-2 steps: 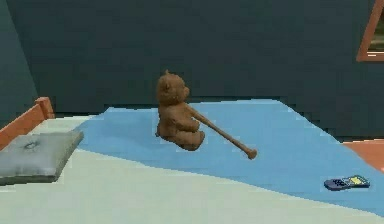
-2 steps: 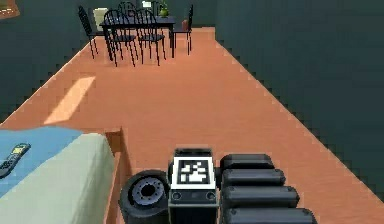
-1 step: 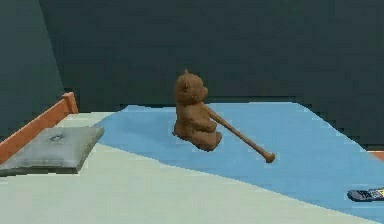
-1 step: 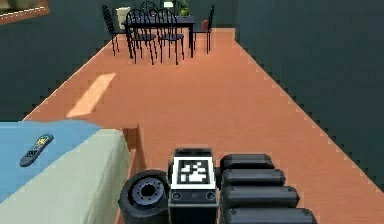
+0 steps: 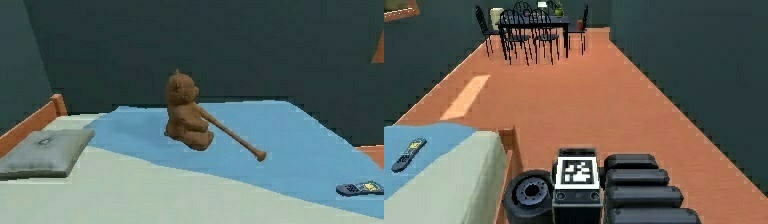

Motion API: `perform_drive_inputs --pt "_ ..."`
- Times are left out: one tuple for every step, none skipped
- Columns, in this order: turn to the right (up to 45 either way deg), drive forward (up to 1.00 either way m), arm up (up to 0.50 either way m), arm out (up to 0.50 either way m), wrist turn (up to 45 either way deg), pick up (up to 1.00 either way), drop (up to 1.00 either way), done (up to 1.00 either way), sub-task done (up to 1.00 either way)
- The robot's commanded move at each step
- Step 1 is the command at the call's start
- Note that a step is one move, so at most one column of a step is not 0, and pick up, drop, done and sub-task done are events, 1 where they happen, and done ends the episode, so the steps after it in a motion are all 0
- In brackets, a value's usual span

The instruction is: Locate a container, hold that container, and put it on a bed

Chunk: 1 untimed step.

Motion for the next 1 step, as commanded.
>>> perform_drive_inputs --pt "3.0 0.00 0.00 0.00 0.0 0.00 0.00 0.00 0.00"
